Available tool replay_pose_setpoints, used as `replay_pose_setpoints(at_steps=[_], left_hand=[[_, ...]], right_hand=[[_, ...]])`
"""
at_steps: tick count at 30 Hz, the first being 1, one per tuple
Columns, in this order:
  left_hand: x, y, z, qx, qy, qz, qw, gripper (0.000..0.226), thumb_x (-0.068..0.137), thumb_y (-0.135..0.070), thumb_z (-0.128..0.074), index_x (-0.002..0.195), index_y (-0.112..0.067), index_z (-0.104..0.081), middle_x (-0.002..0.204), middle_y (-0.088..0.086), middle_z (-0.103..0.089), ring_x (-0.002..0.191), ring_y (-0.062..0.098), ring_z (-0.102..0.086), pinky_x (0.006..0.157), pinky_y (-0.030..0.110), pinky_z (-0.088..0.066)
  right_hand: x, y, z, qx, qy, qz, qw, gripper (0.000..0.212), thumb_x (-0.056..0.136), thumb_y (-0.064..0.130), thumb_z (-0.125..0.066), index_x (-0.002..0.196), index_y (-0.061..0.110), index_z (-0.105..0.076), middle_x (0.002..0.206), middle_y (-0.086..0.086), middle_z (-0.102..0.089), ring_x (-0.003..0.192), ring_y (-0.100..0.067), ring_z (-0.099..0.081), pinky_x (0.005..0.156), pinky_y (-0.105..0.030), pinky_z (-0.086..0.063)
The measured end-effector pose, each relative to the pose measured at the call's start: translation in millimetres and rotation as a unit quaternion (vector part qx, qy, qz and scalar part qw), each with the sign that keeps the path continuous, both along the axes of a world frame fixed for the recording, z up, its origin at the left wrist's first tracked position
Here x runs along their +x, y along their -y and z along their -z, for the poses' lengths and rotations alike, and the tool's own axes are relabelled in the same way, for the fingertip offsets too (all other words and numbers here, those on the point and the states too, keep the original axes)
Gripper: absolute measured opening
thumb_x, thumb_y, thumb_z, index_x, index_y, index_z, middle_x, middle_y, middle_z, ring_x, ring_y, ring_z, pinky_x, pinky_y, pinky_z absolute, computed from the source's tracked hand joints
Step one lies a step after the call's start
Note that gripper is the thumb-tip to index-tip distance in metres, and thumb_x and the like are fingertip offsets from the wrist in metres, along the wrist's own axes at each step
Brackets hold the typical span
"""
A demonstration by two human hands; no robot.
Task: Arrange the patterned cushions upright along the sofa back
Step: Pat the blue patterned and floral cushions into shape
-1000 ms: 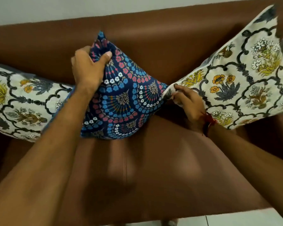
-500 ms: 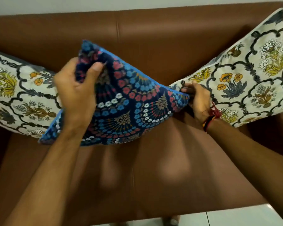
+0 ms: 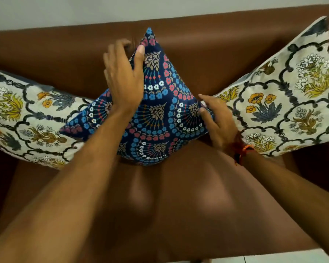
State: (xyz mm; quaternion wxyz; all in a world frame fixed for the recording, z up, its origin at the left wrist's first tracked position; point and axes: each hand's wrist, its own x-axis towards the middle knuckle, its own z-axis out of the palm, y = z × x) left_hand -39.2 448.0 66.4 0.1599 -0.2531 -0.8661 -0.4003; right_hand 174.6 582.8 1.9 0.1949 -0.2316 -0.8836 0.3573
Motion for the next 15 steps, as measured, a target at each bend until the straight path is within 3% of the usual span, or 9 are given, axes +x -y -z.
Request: replay_pose_setpoints(at_steps=[1, 3, 6, 9, 15], left_hand=[[10.6, 7.5, 6.6, 0.01, -0.039, -0.021, 0.999, 0.044, 0.109, -0.047, -0.046, 0.135, -0.013, -0.058, 0.135, 0.004, -0.061, 0.127, 0.018, -0.054, 0.112, 0.024, -0.04], [33.3, 24.4, 27.8, -0.015, -0.111, -0.03, 0.993, 0.046, 0.11, -0.039, -0.047, 0.146, -0.011, -0.052, 0.151, 0.008, -0.053, 0.141, 0.024, -0.048, 0.122, 0.044, -0.035], [51.4, 41.2, 65.0, -0.168, -0.163, 0.002, 0.972, 0.055, 0.113, -0.042, -0.041, 0.161, -0.016, -0.035, 0.17, 0.007, -0.032, 0.158, 0.026, -0.028, 0.127, 0.064, -0.018], [35.5, 40.6, 85.5, -0.242, -0.178, 0.0, 0.954, 0.061, 0.113, -0.053, -0.031, 0.166, -0.022, -0.022, 0.174, 0.003, -0.023, 0.162, 0.025, -0.02, 0.124, 0.072, -0.017], [-5.8, 44.8, 91.1, -0.234, -0.148, -0.03, 0.96, 0.072, 0.11, -0.063, -0.024, 0.166, -0.018, -0.016, 0.174, 0.002, -0.022, 0.162, 0.022, -0.019, 0.126, 0.071, -0.014]], right_hand=[[-3.7, 4.1, -0.1, 0.028, -0.012, -0.022, 0.999, 0.048, 0.107, 0.027, -0.045, 0.152, 0.012, -0.049, 0.152, -0.007, -0.054, 0.141, -0.02, -0.048, 0.121, -0.037, -0.037], [-17.1, 13.4, -0.7, 0.097, -0.04, -0.058, 0.993, 0.052, 0.108, 0.026, -0.047, 0.156, 0.009, -0.042, 0.164, -0.009, -0.042, 0.152, -0.022, -0.038, 0.127, -0.039, -0.032], [-49.1, 30.4, 0.2, 0.169, -0.066, -0.098, 0.979, 0.057, 0.109, 0.031, -0.042, 0.161, 0.012, -0.032, 0.171, -0.006, -0.03, 0.161, -0.023, -0.024, 0.129, -0.05, -0.025], [-83.4, 43.1, 5.7, 0.141, -0.052, -0.076, 0.986, 0.059, 0.109, 0.033, -0.042, 0.164, 0.017, -0.027, 0.174, -0.005, -0.022, 0.163, -0.024, -0.016, 0.129, -0.06, -0.018], [-111.2, 19.0, 25.5, 0.034, -0.012, 0.058, 0.998, 0.068, 0.105, 0.055, -0.032, 0.165, 0.027, -0.017, 0.175, 0.0, -0.018, 0.162, -0.027, -0.02, 0.127, -0.062, -0.021]])
